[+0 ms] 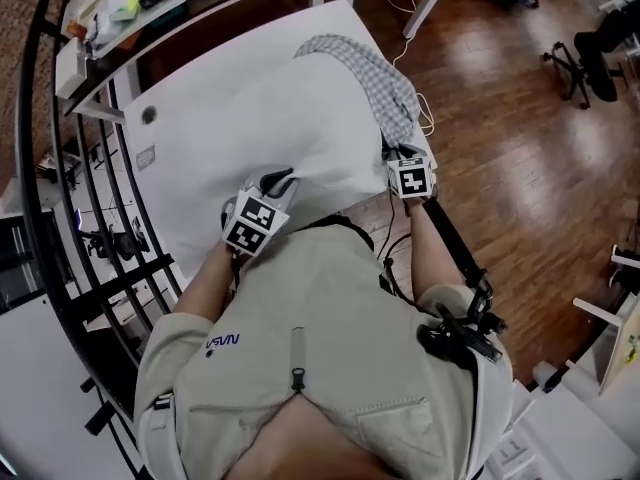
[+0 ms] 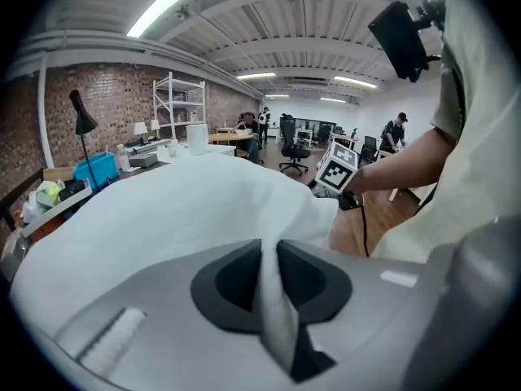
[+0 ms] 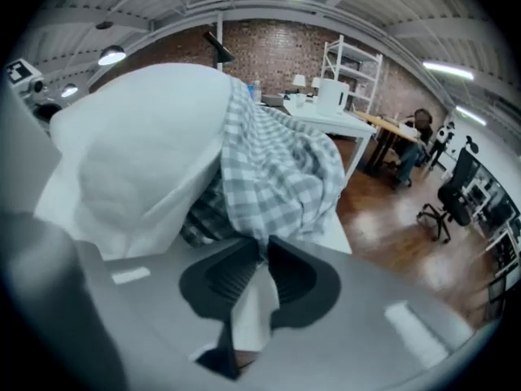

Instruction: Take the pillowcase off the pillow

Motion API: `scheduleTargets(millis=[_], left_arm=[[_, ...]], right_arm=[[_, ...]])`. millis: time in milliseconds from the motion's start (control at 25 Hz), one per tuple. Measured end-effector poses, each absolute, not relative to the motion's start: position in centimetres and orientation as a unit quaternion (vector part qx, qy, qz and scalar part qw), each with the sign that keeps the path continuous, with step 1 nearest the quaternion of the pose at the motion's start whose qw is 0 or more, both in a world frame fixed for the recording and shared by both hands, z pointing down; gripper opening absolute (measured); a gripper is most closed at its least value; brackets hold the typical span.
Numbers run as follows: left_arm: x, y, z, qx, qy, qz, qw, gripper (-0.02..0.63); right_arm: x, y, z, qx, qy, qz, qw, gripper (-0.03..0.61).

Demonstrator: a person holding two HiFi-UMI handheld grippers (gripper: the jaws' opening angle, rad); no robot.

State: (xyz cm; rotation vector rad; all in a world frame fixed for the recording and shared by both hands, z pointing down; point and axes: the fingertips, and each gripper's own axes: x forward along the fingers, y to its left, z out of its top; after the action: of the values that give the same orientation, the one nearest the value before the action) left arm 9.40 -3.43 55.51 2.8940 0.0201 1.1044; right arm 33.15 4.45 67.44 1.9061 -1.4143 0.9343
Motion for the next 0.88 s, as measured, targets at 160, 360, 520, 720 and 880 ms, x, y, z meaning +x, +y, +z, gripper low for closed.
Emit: scheduleTargets(millis=[160,360,520,720,880], left_arm=[[9.3,-2.9,51.6,0.945,0.036,0.325,0.01,0.144],[9.8,-9.1,44.4,0.972,-0.05,0.229,-0.019,0.169],[12.0,-16.7,44.4,0.961,-0.153,0.226,-0.034,0.216],[14.3,-20.8,49.3,0.935,-0.168,0.31,-0.039,0.316],[14.7,-20.0,53.3,0.923,-0.14,0.359,0.001,0.305]], right_arm=[[33.4,4.1,63.3,0.729,-0.556,0.32,0.239,0.132],[34.5,0.0,53.2,0.762,-0.592,0.225,0.133,0.132],[33.8,-7.6,49.5,0.733,-0.644,0.174,0.13,0.132],[33.6,-16.8,49.3,0.692,-0.68,0.173,0.171,0.149],[33.9,-22.0,52.0,0.663,-0.684,0.223,0.207,0.183]])
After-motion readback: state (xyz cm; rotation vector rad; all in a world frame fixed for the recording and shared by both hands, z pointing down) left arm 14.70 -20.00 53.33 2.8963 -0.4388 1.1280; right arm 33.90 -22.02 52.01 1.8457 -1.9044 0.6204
